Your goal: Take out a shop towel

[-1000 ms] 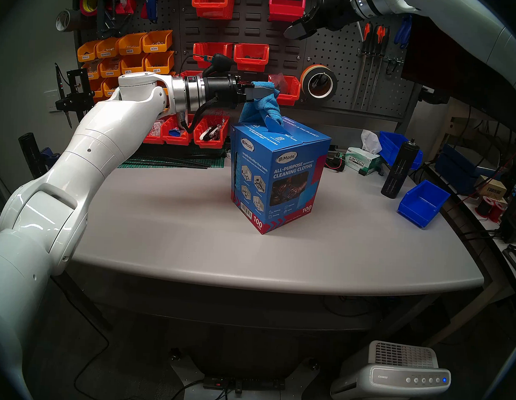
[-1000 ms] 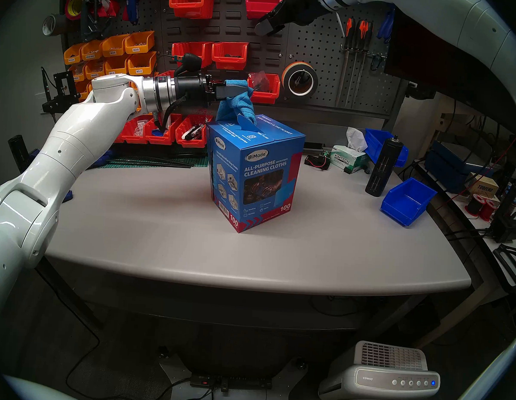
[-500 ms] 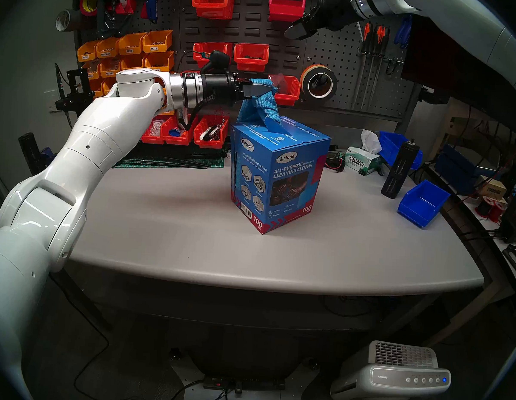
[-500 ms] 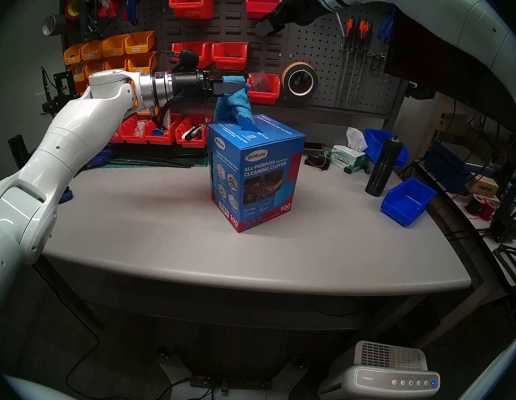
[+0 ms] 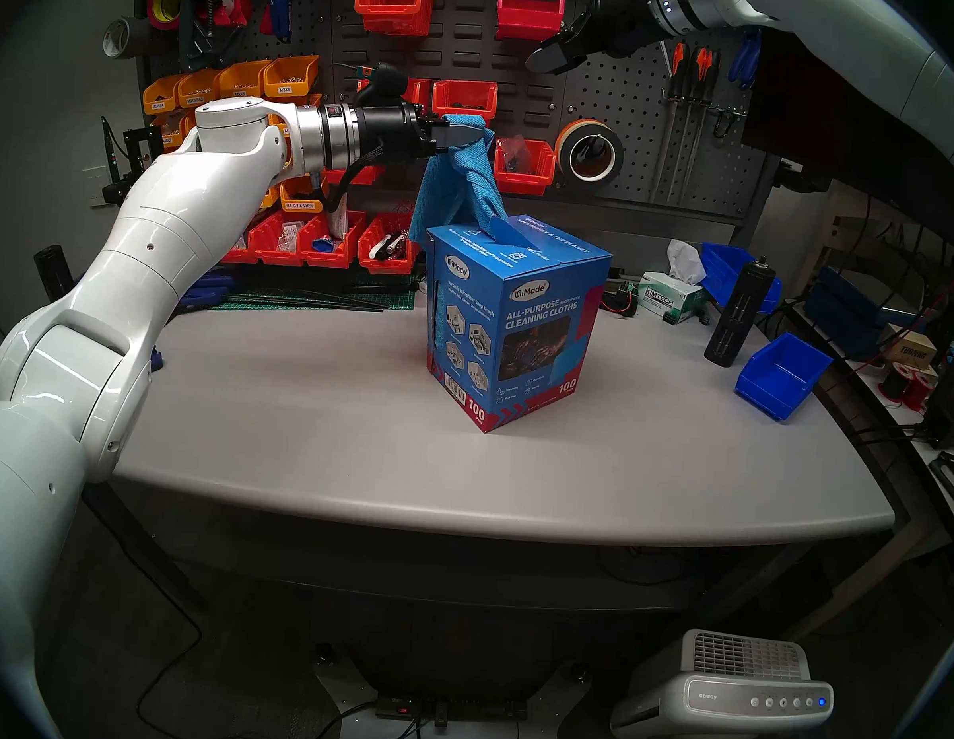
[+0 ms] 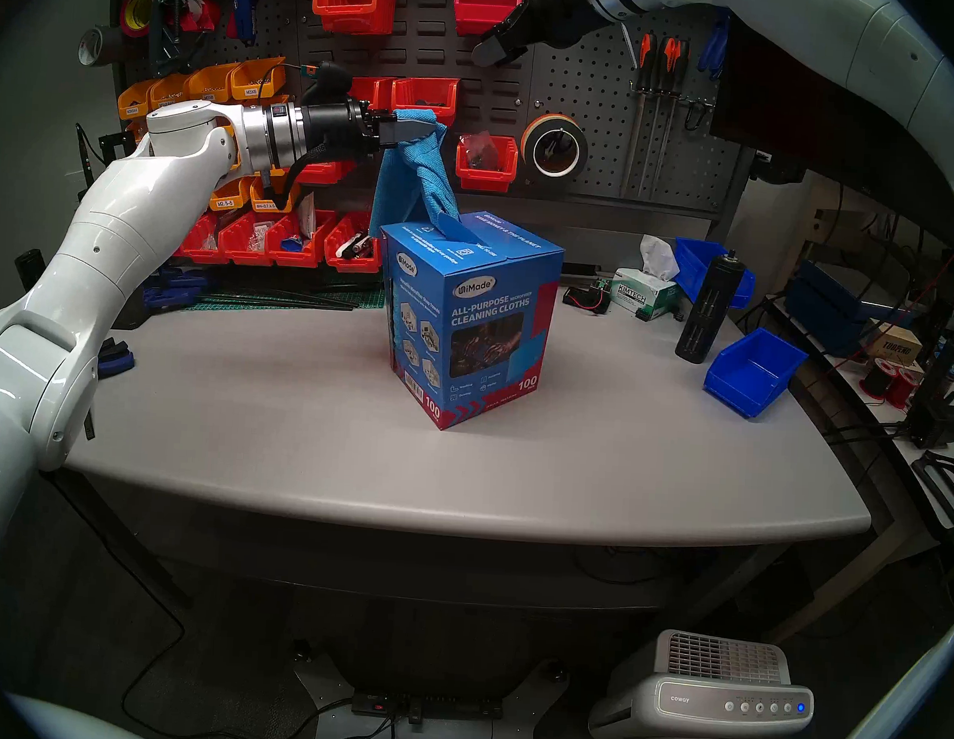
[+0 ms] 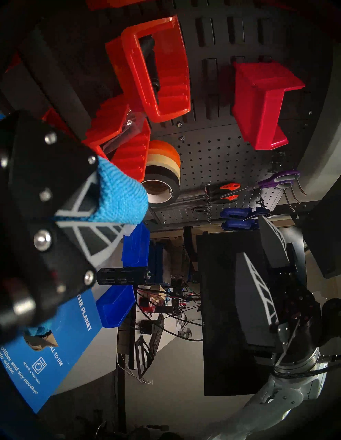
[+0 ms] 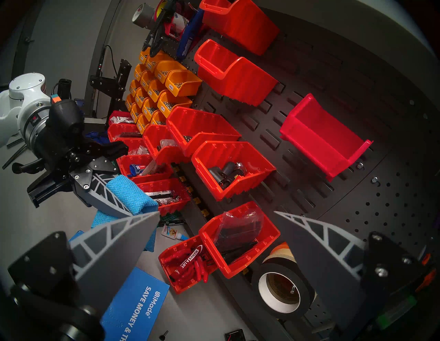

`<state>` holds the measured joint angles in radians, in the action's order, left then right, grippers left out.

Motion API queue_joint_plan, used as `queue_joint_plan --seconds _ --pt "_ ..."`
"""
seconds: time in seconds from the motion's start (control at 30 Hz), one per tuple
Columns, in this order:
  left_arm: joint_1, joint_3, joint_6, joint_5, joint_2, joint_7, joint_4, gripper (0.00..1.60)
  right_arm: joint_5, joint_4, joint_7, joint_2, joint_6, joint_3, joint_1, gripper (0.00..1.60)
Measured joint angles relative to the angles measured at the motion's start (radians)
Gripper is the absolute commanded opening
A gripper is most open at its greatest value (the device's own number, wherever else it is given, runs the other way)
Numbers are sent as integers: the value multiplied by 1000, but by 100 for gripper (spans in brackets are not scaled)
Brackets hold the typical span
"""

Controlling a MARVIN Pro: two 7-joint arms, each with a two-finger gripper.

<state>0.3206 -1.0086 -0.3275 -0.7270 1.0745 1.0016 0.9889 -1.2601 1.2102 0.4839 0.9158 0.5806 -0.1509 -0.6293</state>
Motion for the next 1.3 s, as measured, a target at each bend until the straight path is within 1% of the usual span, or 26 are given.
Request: queue_joint_plan --seconds 0.33,0.9,1.3 --pt "-41 1 12 37 19 22 -28 0 0 0 0 0 0 -1 0 160" --pt "-121 -13 48 91 42 67 -122 0 -1 0 0 0 0 -1 0 160" --pt "-167 -15 84 111 65 103 -192 0 -2 0 0 0 -1 -2 0 160"
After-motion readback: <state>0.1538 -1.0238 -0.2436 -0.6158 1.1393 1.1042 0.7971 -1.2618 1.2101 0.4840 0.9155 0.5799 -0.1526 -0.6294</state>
